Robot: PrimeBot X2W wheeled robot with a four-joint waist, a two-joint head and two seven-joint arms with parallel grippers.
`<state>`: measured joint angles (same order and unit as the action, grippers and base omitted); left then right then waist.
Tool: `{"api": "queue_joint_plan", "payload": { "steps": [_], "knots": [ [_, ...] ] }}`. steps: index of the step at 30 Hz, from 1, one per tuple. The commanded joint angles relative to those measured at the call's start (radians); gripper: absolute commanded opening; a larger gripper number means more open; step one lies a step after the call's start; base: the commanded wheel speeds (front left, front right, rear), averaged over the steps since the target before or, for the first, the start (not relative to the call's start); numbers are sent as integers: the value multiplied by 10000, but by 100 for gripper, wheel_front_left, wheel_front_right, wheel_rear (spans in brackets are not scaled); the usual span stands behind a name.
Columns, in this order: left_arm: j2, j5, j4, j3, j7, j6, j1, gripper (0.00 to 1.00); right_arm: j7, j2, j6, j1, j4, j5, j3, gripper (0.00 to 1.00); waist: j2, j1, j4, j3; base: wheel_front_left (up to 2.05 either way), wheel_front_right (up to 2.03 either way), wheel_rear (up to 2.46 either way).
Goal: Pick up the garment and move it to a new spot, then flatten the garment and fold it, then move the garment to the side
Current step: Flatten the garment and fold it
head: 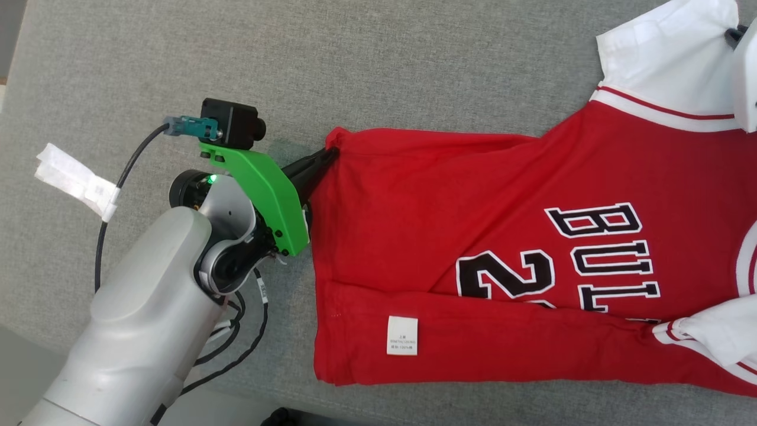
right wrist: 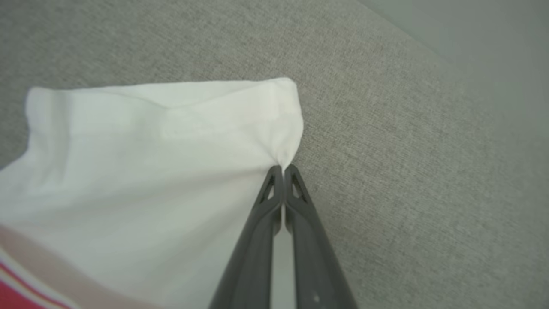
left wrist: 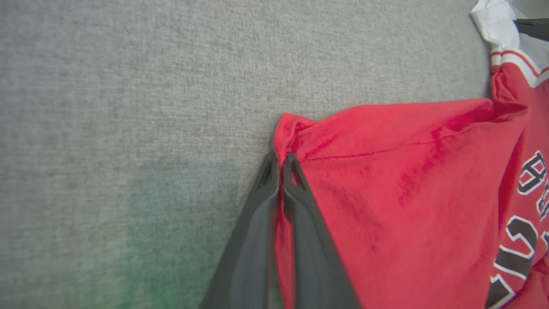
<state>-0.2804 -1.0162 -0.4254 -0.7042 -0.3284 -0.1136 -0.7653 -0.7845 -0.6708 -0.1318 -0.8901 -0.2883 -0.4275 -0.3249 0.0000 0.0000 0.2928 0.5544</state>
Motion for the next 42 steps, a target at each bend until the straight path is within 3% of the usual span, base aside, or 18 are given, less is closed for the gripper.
{"api": "queue_joint_plan", "payload": {
  "steps": [1, 13, 22, 27, 33, 42],
  "knots": [
    [35, -144, -92, -49, -8, -12, 95, 0, 320, 38, 21, -119, -99, 76, 197, 0, 0, 0, -115, -106, 0, 0, 0],
    [-651, -395, 380, 1075, 699, 651, -141, 0, 1621, 131, 21, -199, -57, 149, 862, 0, 0, 0, -630, -549, 0, 0, 0],
    [-640, -348, 549, 1128, 810, 827, -128, 0, 2789, 398, 21, 247, 161, 177, 730, 0, 0, 0, -998, -929, 0, 0, 0],
    [-812, -443, 1431, 1161, 1203, 847, 788, 0, 4025, 331, 21, 1418, 1001, -79, 916, 0, 0, 0, -1253, -1318, 0, 0, 0],
    [-1305, -799, 3415, 1233, 1486, 1146, 2696, 0, 5350, 494, 19, 4214, 2145, -427, 1793, 0, 0, 0, -1548, -1943, 0, 0, 0],
    [-1877, -1456, 4825, 1671, 1762, 1960, 4926, 0, 6501, 1924, 19, 7140, 2437, -280, 2762, 0, 0, 0, -2075, -2645, 0, 0, 0]
  ]
}}
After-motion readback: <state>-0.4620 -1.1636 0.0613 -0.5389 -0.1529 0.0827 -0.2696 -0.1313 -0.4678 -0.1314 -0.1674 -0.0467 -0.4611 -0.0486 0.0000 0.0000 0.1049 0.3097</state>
